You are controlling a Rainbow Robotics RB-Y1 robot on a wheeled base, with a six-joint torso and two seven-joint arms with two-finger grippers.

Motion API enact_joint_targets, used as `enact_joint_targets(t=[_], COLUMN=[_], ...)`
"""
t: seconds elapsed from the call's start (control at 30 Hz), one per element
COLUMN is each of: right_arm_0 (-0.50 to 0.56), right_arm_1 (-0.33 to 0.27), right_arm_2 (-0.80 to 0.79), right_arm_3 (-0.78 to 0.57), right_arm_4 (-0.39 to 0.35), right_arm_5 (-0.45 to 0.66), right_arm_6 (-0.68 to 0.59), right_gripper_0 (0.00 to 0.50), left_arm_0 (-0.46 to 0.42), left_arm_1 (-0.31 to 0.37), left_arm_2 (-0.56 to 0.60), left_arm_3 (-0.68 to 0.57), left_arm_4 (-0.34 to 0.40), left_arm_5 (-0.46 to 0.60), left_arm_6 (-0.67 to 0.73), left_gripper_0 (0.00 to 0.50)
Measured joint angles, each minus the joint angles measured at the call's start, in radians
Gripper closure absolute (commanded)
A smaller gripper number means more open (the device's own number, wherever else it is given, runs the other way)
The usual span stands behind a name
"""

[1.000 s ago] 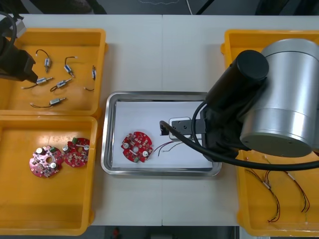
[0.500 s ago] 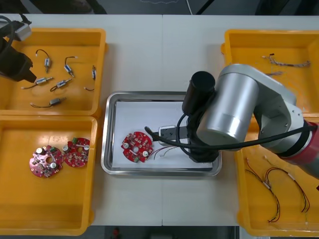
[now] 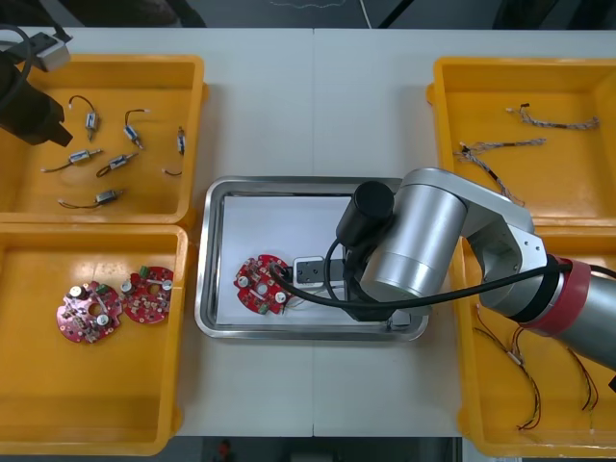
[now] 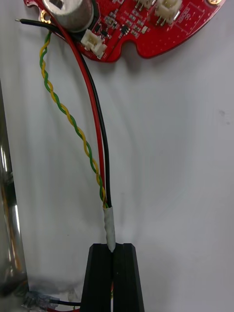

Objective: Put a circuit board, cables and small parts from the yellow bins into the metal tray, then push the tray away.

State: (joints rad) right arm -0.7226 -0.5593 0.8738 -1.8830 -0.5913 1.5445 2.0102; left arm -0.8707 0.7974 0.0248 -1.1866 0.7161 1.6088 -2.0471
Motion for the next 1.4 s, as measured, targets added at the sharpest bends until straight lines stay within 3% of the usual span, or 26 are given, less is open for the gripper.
enact_joint_targets(t=[0.17, 0.27, 0.3, 0.37, 0.4, 0.73, 1.0, 1.2, 1.4], right_arm_0=[0.009, 0.018, 0.02, 0.022, 0.023, 0.023, 0.025, 0.026, 0.027], right_arm_1=[0.003, 0.003, 0.003, 0.003, 0.003, 0.003, 0.003, 0.003, 0.004], right_arm_2=[0.003, 0.003, 0.003, 0.003, 0.003, -0.001, -0.114, -0.265, -0.404], right_arm_3=[0.007, 0.008, 0.008, 0.008, 0.008, -0.004, -0.114, -0.234, -0.323], right_arm_4=[0.006, 0.015, 0.021, 0.039, 0.05, 0.063, 0.036, -0.001, -0.013], right_arm_5=[0.0, -0.001, -0.001, -0.001, -0.001, 0.006, 0.171, 0.355, 0.368], right_arm_6=[0.0, 0.0, 0.0, 0.001, 0.001, 0.013, 0.019, 0.019, 0.019], right_gripper_0=[0.5, 0.336, 0.197, 0.018, 0.0, 0.0, 0.0, 0.0, 0.0], left_arm_0=[-0.015, -0.016, -0.016, -0.016, -0.017, -0.018, -0.018, -0.018, -0.015], left_arm_1=[0.0, 0.0, 0.0, 0.0, 0.0, -0.019, -0.046, -0.052, -0.052], left_arm_2=[0.0, -0.005, -0.011, -0.033, -0.046, -0.131, -0.159, -0.188, -0.202], left_arm_3=[0.081, 0.121, 0.133, 0.151, 0.158, 0.246, 0.266, 0.267, 0.268], left_arm_4=[-0.007, -0.008, -0.008, -0.008, -0.008, -0.007, -0.006, -0.005, -0.003], left_arm_5=[-0.065, -0.122, -0.142, -0.172, -0.183, -0.289, -0.34, -0.389, -0.413], left_arm_6=[-0.031, -0.105, -0.132, -0.18, -0.193, -0.197, -0.197, -0.197, -0.197], left_gripper_0=[0.0, 0.0, 0.0, 0.0, 0.0, 0.0, 0.0, 0.0, 0.0])
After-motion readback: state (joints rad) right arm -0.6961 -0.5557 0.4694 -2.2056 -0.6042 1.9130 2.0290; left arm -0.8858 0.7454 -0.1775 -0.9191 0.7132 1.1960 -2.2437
